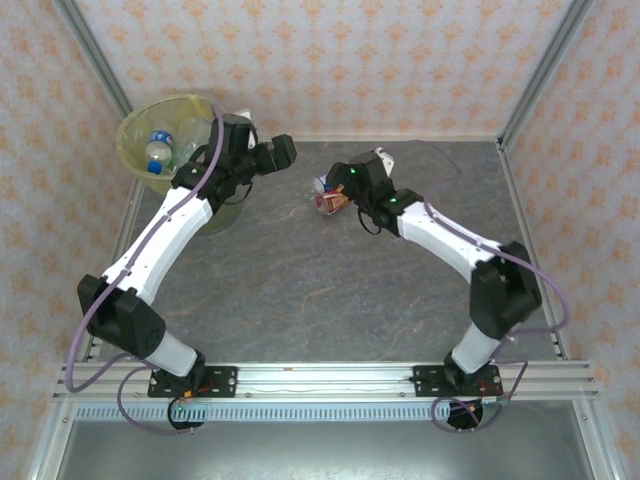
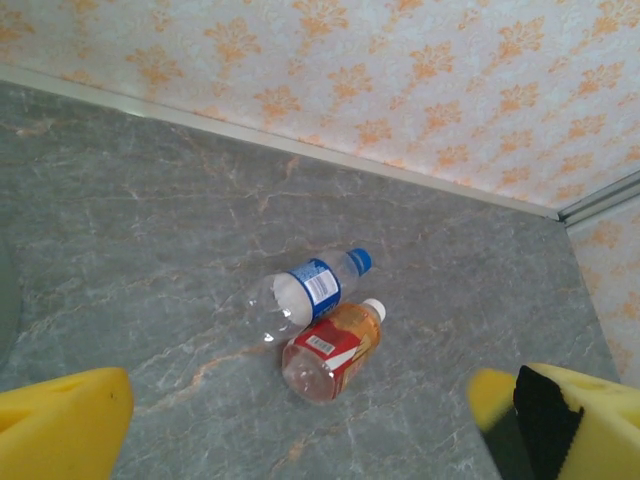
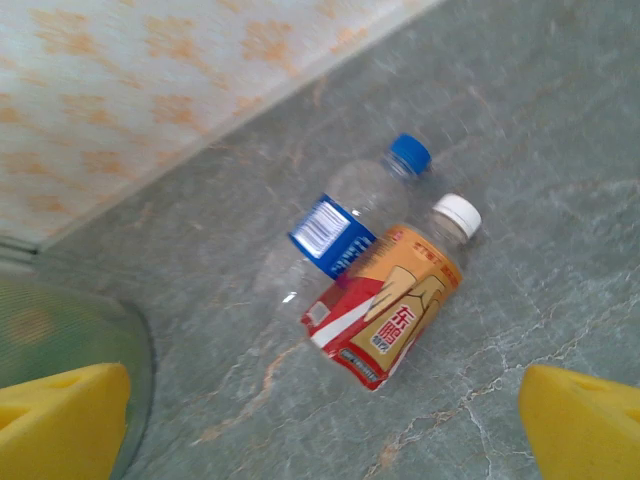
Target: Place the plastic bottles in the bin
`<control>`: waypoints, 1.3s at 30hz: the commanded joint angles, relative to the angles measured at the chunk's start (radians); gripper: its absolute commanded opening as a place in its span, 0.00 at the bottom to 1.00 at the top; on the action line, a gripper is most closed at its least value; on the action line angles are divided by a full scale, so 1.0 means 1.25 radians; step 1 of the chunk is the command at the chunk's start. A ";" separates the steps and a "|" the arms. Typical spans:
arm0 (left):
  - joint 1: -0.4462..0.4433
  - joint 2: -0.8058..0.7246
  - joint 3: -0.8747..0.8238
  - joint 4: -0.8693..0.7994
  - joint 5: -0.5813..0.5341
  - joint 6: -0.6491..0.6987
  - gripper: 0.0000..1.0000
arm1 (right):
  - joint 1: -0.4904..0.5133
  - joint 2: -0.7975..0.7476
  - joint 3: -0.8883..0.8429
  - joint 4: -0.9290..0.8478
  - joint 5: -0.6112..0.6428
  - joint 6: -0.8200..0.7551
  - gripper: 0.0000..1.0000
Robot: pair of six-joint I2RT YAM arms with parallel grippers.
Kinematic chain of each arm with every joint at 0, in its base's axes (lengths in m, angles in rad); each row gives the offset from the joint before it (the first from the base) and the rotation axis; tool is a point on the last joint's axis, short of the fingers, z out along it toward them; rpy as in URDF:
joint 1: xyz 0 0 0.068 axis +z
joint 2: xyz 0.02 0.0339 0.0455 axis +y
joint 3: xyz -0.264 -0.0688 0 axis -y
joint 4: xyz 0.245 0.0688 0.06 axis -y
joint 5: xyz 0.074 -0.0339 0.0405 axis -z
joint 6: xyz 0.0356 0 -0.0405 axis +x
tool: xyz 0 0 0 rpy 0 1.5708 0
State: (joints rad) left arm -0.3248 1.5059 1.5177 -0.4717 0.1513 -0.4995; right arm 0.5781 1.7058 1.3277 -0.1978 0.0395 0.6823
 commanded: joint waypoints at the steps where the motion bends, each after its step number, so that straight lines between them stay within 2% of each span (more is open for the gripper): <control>1: 0.002 -0.072 -0.022 0.057 -0.020 -0.005 0.99 | -0.017 0.078 0.072 -0.047 -0.021 0.096 0.97; 6: 0.002 -0.125 -0.039 0.050 -0.035 0.003 0.99 | -0.035 0.205 0.168 -0.076 -0.039 0.160 0.96; 15: 0.002 -0.167 -0.063 0.040 -0.053 0.012 0.99 | -0.046 0.375 0.335 -0.169 -0.047 0.183 0.95; 20: 0.002 -0.165 -0.061 0.037 -0.062 0.015 0.99 | -0.047 0.386 0.308 -0.170 -0.068 0.188 0.95; 29: 0.003 -0.143 -0.051 0.043 -0.052 0.014 0.99 | -0.046 0.313 0.163 -0.114 -0.090 0.159 0.92; 39: 0.003 -0.117 -0.039 0.052 -0.030 0.004 0.99 | -0.045 0.303 0.123 -0.111 -0.109 0.100 0.86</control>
State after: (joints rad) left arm -0.3248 1.3525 1.4464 -0.4297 0.0998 -0.4965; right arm 0.5262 2.1185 1.5146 -0.3115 -0.0978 0.8364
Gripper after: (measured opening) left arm 0.990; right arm 0.858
